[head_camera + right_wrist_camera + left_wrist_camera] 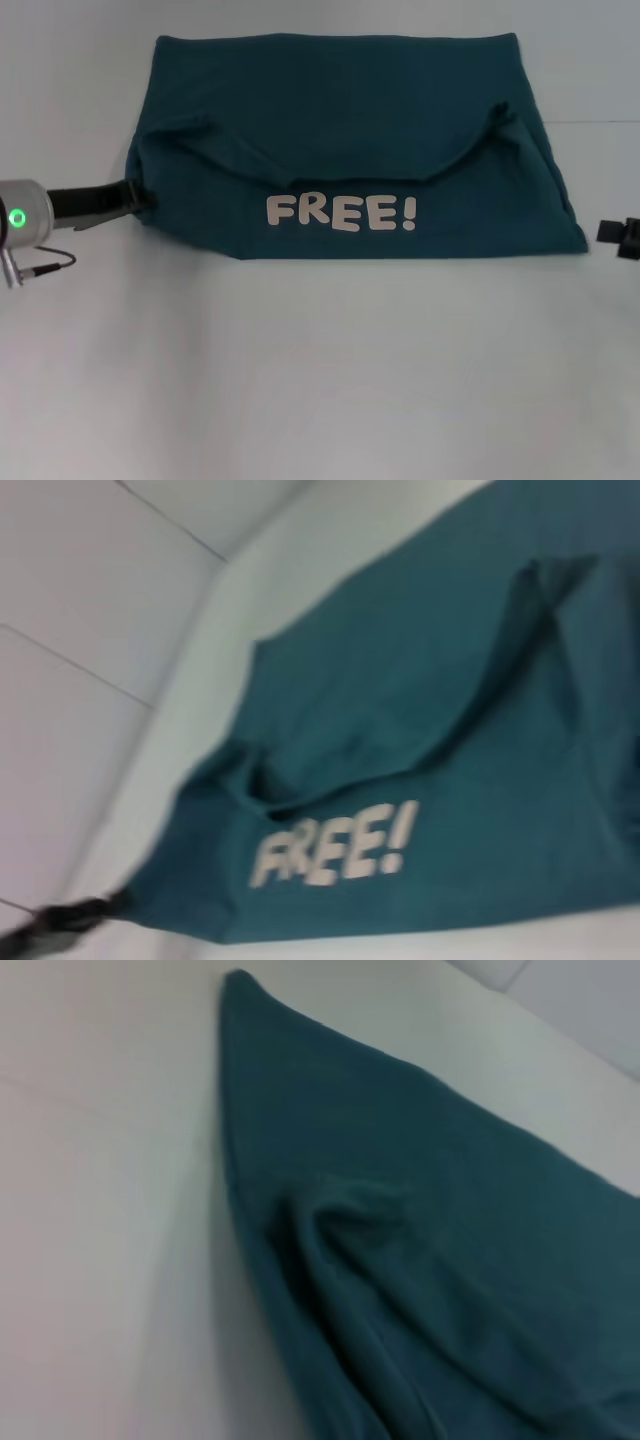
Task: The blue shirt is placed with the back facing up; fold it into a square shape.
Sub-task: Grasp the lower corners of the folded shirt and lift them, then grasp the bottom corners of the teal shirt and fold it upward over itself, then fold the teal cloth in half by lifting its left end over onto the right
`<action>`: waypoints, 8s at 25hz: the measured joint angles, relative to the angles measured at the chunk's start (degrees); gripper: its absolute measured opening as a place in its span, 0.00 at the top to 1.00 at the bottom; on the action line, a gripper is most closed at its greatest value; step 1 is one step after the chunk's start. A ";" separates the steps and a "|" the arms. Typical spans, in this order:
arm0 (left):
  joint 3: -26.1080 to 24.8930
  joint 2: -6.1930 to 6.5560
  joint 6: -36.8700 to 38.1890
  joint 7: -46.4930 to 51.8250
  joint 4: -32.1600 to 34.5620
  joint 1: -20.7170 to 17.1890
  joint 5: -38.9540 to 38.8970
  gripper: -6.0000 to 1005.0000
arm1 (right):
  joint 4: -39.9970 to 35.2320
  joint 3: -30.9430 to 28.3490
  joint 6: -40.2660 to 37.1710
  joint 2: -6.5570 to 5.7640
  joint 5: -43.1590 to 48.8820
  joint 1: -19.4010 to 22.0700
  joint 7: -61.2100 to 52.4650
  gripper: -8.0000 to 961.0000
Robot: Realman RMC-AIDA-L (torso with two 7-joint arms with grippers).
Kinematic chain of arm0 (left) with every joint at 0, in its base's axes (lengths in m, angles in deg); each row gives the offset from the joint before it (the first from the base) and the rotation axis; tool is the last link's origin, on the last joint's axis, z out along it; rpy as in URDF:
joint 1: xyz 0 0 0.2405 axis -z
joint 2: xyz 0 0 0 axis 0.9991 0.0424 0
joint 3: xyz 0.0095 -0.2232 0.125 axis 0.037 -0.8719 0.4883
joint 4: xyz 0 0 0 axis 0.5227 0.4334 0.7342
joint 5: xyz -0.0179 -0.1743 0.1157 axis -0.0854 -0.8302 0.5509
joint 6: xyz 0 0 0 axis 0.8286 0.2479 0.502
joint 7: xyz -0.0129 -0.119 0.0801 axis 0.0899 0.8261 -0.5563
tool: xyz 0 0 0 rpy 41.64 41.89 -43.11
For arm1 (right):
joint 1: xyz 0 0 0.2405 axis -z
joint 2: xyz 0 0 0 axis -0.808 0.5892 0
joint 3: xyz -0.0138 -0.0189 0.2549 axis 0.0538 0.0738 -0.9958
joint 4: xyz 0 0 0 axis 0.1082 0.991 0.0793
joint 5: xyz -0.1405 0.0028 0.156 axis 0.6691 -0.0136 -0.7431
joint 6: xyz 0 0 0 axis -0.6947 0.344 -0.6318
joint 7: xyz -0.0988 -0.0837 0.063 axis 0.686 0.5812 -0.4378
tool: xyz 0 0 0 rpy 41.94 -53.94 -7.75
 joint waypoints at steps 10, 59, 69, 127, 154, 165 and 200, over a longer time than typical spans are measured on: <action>-2.29 1.92 9.16 6.73 2.74 0.80 0.14 0.95 | -4.80 0.21 7.35 -0.51 13.56 -6.75 -5.18 0.26; -2.46 1.32 6.94 6.84 2.17 0.27 0.14 0.93 | 5.44 14.13 35.08 5.34 22.63 -14.86 -2.76 0.27; -2.39 1.27 6.86 6.84 2.17 0.25 0.14 0.92 | 5.13 14.03 35.19 5.26 22.62 -14.73 -3.88 0.57; -17.77 5.29 48.83 7.79 15.27 -0.04 23.83 0.89 | -6.54 -3.33 -10.52 0.20 23.34 -10.77 -9.96 0.95; -4.18 1.76 1.82 19.60 4.05 9.70 23.83 0.88 | 0.59 5.79 42.33 8.04 17.30 -18.86 -13.19 0.95; -4.17 1.18 -3.34 19.71 2.95 10.39 23.40 0.87 | 4.64 11.17 49.82 8.09 17.63 -22.57 -14.28 0.95; -4.37 -1.37 -6.47 19.55 8.36 7.40 18.64 0.58 | -0.32 7.84 37.66 3.55 16.35 -19.10 -15.61 0.67</action>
